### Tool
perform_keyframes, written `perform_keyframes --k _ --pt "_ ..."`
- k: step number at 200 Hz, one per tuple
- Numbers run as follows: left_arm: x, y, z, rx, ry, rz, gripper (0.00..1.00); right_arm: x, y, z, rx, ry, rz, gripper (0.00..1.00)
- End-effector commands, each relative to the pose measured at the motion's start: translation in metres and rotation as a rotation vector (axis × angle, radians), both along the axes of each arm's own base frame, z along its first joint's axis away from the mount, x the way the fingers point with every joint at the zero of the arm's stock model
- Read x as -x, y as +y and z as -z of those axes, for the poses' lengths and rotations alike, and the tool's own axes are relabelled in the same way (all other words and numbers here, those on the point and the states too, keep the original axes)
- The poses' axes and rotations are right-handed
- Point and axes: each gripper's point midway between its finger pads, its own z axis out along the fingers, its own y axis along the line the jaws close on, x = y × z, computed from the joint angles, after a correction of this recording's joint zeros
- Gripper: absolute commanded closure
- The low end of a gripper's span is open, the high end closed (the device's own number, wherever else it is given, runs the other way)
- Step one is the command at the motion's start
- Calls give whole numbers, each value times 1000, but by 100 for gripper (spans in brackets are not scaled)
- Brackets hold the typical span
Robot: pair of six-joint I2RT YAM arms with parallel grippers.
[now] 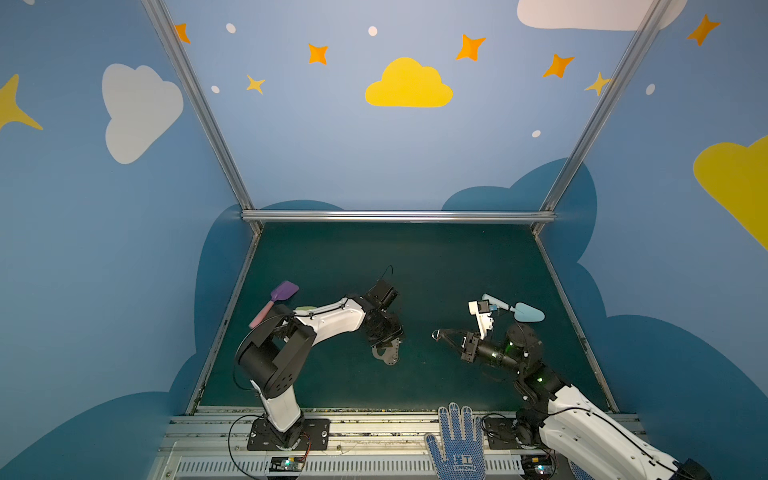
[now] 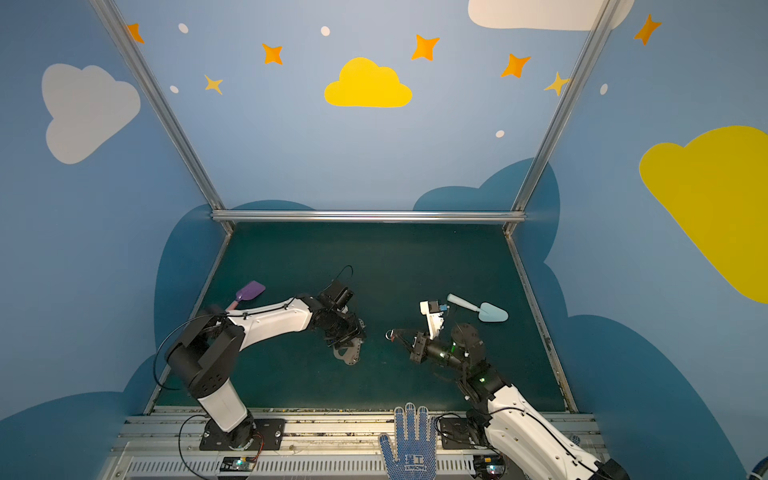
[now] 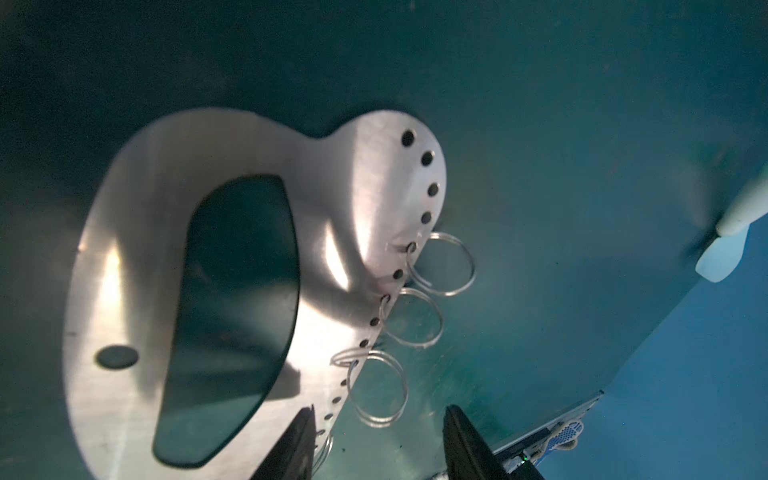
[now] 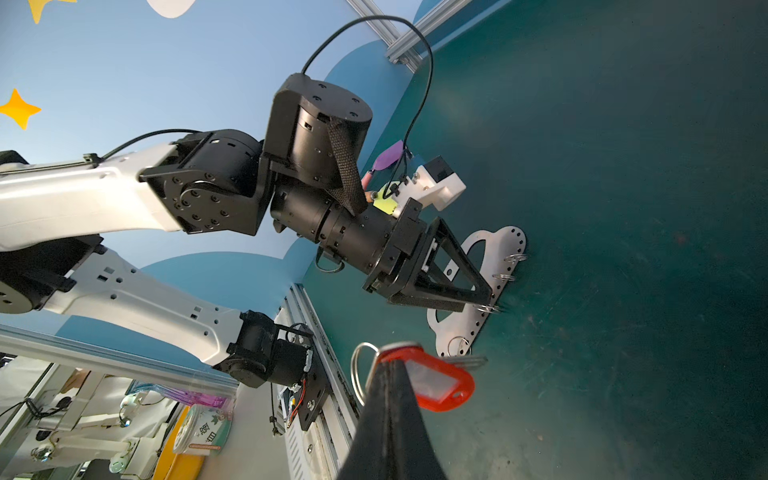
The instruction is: Put the keys on the keyring
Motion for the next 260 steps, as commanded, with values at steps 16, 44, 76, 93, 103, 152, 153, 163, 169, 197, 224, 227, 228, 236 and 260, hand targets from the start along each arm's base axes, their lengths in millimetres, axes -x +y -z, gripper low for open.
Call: perform_keyframes --k 16,44,76,93,103,152,153,163,169,197,224,227,228,236,260 --pt "-8 -2 -1 51 39 -183 54 1 -3 -1 -6 -23 14 100" --pt "-8 3 1 43 39 -230 58 2 -5 -1 -13 -26 22 100" --pt "-1 4 8 40 87 -261 59 3 -6 -2 -12 -30 23 100" --pt "-1 5 12 36 95 -278 61 3 -6 -2 -16 -32 25 100" --pt "-2 4 12 37 95 -279 63 3 -7 -2 -18 -29 26 100" --pt "-4 4 18 18 105 -272 79 4 -9 -4 -20 -33 32 100" --pt "-4 4 18 17 103 -271 79 4 -9 -4 -20 -34 32 100" --pt "-5 6 18 5 97 -272 81 5 -9 -3 -21 -32 32 100" --pt "-6 7 18 3 94 -271 82 5 -9 -4 -21 -34 35 100" --pt "-10 8 17 -7 83 -264 88 4 -10 -4 -21 -32 37 100" --pt "-18 9 16 -12 67 -255 93 3 -10 -4 -19 -33 40 100" --pt "-19 9 16 -12 67 -254 93 3 -10 -4 -18 -33 41 100" --pt "-19 8 16 -12 65 -253 93 3 -10 -4 -17 -33 41 100" --pt "-23 8 15 -13 57 -247 94 3 -10 -4 -16 -33 42 100" --pt "-41 11 8 -4 31 -250 96 0 -9 -3 -7 -28 49 100"
